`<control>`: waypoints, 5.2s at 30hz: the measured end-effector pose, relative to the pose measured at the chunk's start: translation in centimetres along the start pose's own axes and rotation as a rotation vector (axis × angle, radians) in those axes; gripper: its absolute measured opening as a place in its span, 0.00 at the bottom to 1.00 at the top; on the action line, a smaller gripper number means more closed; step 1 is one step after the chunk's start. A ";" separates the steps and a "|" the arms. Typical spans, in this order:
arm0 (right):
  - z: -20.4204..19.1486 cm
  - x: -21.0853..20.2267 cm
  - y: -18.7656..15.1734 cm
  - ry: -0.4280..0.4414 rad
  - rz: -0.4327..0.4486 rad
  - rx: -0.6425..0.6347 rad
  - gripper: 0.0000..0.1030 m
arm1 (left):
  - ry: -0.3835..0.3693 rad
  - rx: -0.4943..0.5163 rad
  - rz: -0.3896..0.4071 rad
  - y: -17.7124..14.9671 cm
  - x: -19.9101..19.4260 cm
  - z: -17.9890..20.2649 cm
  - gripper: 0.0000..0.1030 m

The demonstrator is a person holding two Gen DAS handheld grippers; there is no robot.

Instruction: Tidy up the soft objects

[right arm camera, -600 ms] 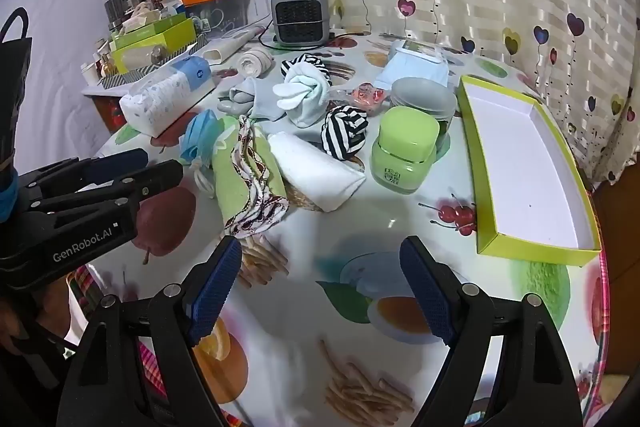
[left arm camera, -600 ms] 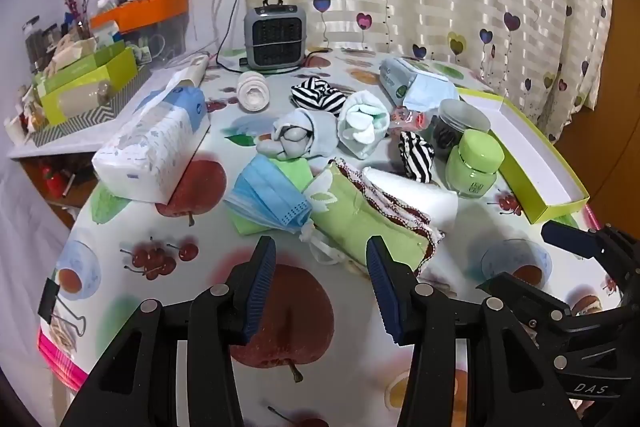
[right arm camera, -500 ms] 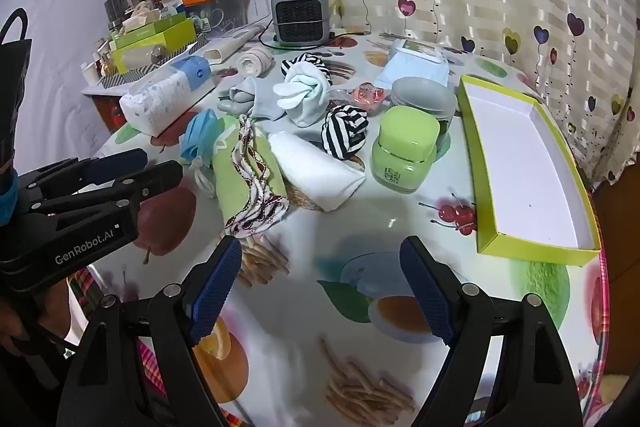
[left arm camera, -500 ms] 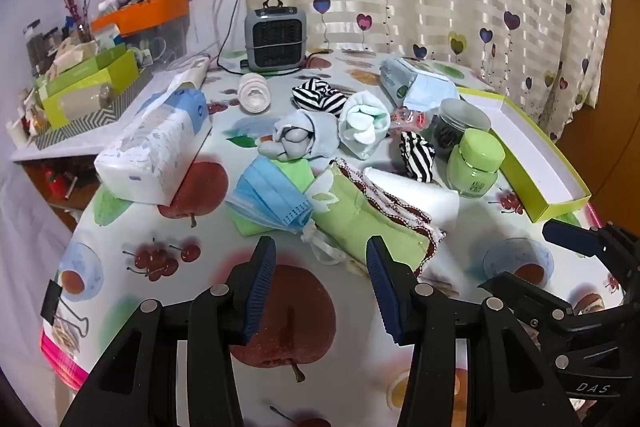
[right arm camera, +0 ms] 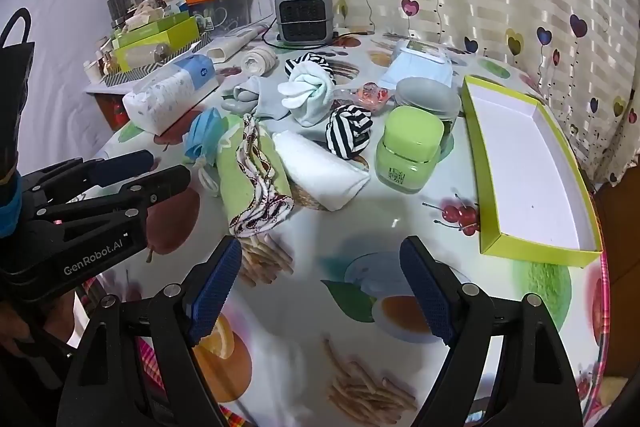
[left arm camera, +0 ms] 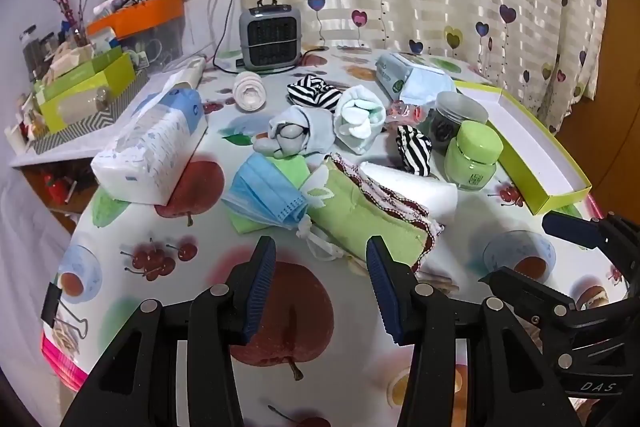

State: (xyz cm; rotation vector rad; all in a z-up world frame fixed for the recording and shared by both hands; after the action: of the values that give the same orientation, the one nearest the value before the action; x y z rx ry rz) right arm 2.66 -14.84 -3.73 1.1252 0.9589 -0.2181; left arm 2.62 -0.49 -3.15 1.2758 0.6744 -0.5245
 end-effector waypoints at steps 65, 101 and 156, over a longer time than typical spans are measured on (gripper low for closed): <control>0.3 0.1 0.5 0.013 0.022 0.002 0.79 | -0.006 -0.025 -0.025 -0.1 0.9 -0.6 0.45; -0.4 1.2 1.1 0.060 0.050 -0.045 0.79 | 0.000 -0.034 -0.048 -0.1 2.4 -1.0 0.45; -3.7 7.3 4.3 0.147 0.001 -0.129 0.17 | -0.133 -0.191 -0.113 4.2 7.3 -4.8 0.52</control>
State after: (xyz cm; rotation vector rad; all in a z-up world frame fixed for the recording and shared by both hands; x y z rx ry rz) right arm 7.60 -7.63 -6.65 1.0333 1.0871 -0.0720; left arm 9.84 5.15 -6.19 1.0187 0.6708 -0.6171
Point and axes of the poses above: each gripper's, at about its wrist camera, not at the fingertips, and x roughly the way its jaws point, z to its right, y to its top, the point moved 4 cm from there along x, roughly the way its jaws point, and after that the axes turned 12 degrees about -x, right-handed, at the moved point
